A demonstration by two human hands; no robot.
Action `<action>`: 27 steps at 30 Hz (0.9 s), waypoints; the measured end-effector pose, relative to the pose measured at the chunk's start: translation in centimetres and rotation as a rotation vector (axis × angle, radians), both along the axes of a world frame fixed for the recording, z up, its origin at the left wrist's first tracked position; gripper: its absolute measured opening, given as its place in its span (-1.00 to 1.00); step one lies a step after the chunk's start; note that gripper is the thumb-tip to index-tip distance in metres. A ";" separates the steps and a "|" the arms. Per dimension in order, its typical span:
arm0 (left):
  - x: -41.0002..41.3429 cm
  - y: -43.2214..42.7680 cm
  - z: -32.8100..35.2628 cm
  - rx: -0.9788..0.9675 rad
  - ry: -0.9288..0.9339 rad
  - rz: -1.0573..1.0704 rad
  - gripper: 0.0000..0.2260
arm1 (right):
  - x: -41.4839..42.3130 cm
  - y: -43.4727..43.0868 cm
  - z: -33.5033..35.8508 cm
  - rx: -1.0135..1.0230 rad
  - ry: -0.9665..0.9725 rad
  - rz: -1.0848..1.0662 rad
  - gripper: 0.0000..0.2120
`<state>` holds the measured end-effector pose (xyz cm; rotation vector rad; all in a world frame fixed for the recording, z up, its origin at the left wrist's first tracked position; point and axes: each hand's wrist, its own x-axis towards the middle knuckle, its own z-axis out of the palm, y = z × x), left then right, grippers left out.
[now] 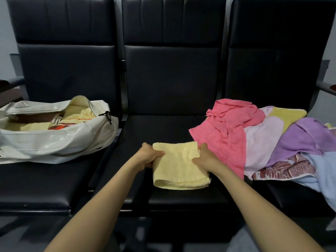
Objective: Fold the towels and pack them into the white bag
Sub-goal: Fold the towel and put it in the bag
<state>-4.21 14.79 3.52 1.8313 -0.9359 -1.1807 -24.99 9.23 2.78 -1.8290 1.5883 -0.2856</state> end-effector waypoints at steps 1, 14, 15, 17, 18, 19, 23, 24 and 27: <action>0.1 0.2 -0.1 0.002 0.017 -0.004 -0.44 | -0.1 -0.1 0.1 0.017 -0.091 -0.030 -0.49; 2.4 2.2 2.1 -0.241 0.029 -0.275 -0.47 | -2.6 0.0 3.8 0.109 -0.828 0.020 -0.56; 2.4 2.4 2.3 -0.280 -0.094 -0.265 -0.41 | -2.7 0.1 3.9 0.082 -0.815 0.057 -0.55; 2.3 2.6 2.3 -0.323 -0.304 -0.259 -0.32 | -2.6 0.3 3.9 0.019 -0.751 0.136 -0.55; 2.2 2.8 2.4 -0.336 -0.374 -0.263 -0.29 | -2.5 0.6 4.0 -0.006 -0.701 0.173 -0.55; 2.0 3.0 2.4 -0.348 -0.440 -0.274 -0.28 | -2.3 0.9 4.0 -0.037 -0.626 0.197 -0.55; 1.2 3.6 2.4 -0.402 -0.646 -0.282 -0.28 | -1.5 1.8 3.9 -0.268 -0.268 0.179 -0.43; 1.0 3.6 2.3 -0.422 -0.685 -0.268 -0.32 | -1.3 2.0 3.8 -0.341 -0.221 0.165 -0.45; 0.6 3.9 1.9 -0.510 -0.849 -0.189 -0.47 | -0.7 2.2 3.7 -0.511 -0.186 0.147 -0.60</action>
